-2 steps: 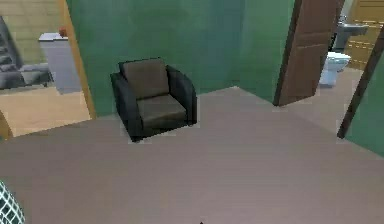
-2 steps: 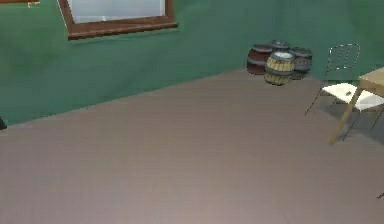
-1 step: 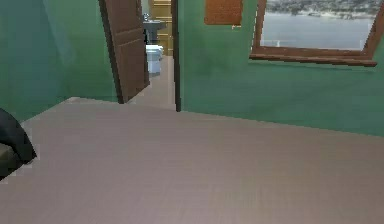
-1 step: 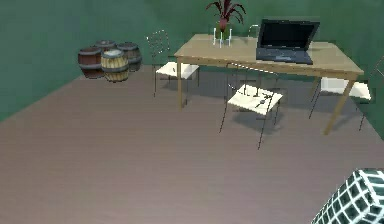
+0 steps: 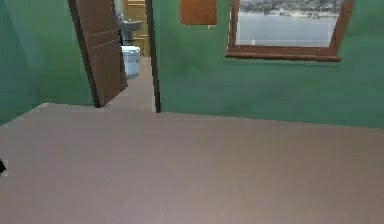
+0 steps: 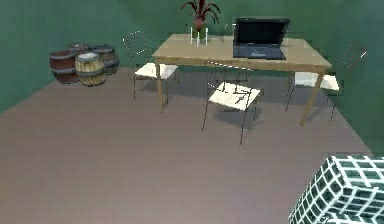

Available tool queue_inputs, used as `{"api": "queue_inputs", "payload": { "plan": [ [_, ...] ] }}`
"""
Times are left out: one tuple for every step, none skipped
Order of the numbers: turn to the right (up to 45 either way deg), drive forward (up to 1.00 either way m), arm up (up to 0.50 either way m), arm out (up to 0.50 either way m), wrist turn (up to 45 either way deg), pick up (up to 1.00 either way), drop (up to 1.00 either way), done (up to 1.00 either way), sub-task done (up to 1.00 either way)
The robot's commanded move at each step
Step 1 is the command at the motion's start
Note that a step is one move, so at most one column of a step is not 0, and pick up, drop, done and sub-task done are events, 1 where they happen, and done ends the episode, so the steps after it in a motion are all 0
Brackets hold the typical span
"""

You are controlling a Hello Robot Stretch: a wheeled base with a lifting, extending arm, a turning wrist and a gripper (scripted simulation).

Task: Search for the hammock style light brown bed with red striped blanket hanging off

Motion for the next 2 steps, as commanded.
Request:
{"api": "queue_inputs", "payload": {
  "plan": [
    [0.0,0.65,0.0,0.0,0.0,0.0,0.0,0.0,0.0],
    [-24.0,0.0,0.0,0.0,0.0,0.0,0.0,0.0,0.0]
  ]
}}
